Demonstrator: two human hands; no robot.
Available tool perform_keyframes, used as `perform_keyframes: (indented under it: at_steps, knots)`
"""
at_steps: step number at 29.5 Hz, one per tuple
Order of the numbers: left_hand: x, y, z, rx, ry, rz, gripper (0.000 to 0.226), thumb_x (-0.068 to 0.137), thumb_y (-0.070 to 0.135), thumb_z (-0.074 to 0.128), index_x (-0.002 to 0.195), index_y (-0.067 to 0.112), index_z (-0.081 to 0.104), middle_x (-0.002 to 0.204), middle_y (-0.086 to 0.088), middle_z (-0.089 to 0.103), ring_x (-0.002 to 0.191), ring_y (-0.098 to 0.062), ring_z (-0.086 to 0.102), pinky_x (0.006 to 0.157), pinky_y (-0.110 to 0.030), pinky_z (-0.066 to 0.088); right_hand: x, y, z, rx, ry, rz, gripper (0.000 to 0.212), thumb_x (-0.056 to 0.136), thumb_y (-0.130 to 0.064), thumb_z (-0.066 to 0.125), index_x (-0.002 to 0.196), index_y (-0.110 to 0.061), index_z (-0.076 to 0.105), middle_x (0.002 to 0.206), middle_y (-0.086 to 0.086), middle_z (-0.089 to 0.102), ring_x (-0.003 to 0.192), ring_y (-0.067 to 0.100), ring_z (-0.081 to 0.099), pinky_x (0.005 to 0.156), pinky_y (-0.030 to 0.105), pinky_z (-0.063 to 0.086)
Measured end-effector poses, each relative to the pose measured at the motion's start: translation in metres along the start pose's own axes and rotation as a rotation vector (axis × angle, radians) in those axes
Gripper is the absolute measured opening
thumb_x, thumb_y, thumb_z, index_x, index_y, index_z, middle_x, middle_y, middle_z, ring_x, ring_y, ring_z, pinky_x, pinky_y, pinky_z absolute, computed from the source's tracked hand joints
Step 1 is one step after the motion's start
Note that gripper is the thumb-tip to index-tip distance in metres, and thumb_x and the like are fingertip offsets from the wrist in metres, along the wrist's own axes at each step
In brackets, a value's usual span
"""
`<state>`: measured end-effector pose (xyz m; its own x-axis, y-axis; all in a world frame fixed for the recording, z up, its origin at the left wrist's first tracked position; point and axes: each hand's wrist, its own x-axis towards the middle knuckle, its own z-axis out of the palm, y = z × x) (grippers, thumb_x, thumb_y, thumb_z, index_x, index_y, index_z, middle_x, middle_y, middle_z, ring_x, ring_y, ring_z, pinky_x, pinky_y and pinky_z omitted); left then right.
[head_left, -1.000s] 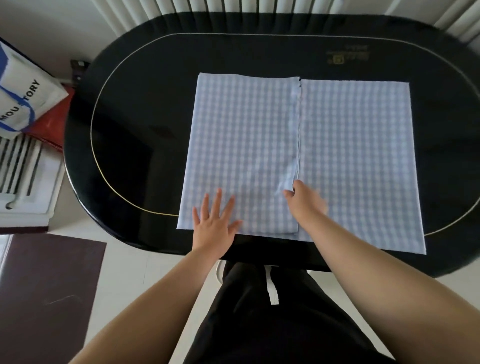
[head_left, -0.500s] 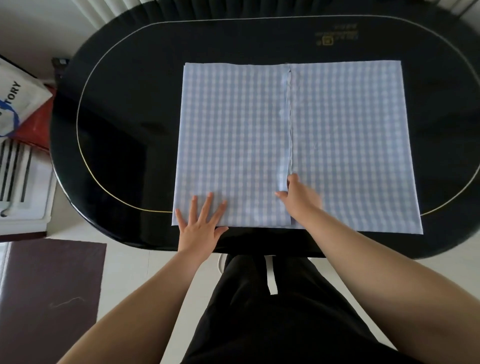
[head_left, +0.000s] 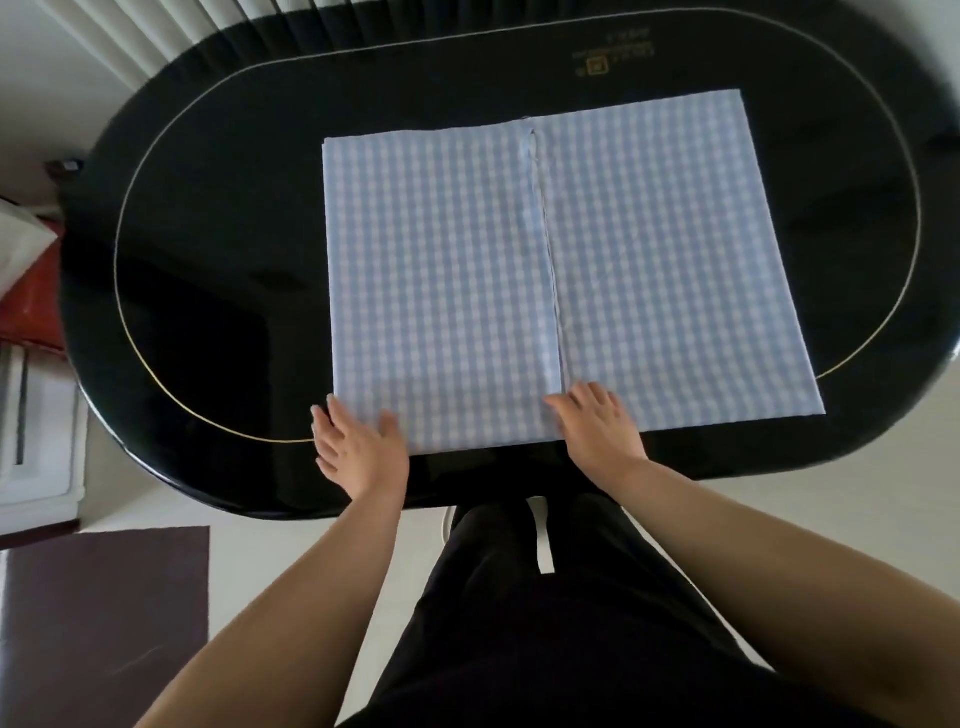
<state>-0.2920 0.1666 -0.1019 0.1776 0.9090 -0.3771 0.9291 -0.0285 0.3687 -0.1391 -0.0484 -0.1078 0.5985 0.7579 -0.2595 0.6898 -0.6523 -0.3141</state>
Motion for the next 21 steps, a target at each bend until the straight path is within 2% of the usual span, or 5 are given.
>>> perform_keyframes:
  at_steps: [5,8,11,18,21]
  knots:
    - [0.027,0.005,-0.020,0.063,-0.067,-0.152,0.077,0.080,0.049,0.064,0.137,0.011,0.030,0.135,-0.012,0.044,0.121,-0.035,0.043,0.098,-0.048,0.036,-0.010,0.000,-0.006,0.114,0.094,0.134,0.042,0.094,-0.043,0.039,0.131,-0.022,0.046,0.135,-0.004,0.035,0.123,0.018,0.041,0.104,0.036,0.032]
    - [0.041,0.007,-0.038,-0.085,-0.224,-0.138,0.060,0.077,0.041,0.071,0.122,0.010,0.046,0.115,-0.009,0.060,0.095,-0.029,0.059,0.081,-0.041,0.049,-0.021,0.001,0.002,-0.031,-0.184,0.061,0.071,0.093,-0.060,0.019,0.150,-0.023,0.001,0.159,-0.003,-0.007,0.146,0.021,-0.010,0.116,0.042,-0.004]
    - [0.042,0.019,-0.063,-0.329,-0.368,-0.064,0.048,0.082,0.022,0.073,0.124,0.011,0.054,0.116,-0.007,0.064,0.101,-0.026,0.062,0.082,-0.039,0.052,-0.026,0.004,0.007,-0.181,-0.297,-0.014,0.088,0.085,-0.071,0.010,0.146,-0.017,-0.023,0.153,0.004,-0.031,0.140,0.028,-0.028,0.115,0.051,-0.010]
    - [-0.019,0.113,-0.098,-0.645,-0.583,0.150,0.033,0.081,0.010,0.067,0.102,0.034,0.063,0.099,0.011,0.073,0.097,-0.014,0.068,0.079,-0.033,0.054,-0.022,0.004,0.004,-0.200,-0.398,-0.050,0.098,0.080,-0.078,0.011,0.141,-0.015,-0.031,0.147,0.006,-0.040,0.136,0.031,-0.034,0.112,0.054,-0.016]
    - [-0.059,0.165,-0.078,-0.559,-0.617,0.268,0.041,0.080,0.007,0.063,0.111,0.035,0.063,0.102,0.015,0.071,0.096,-0.011,0.067,0.077,-0.029,0.054,-0.012,0.012,-0.017,0.244,-0.461,0.010,0.084,0.084,-0.072,0.012,0.150,-0.023,-0.003,0.157,-0.004,-0.015,0.144,0.017,-0.012,0.117,0.043,-0.005]
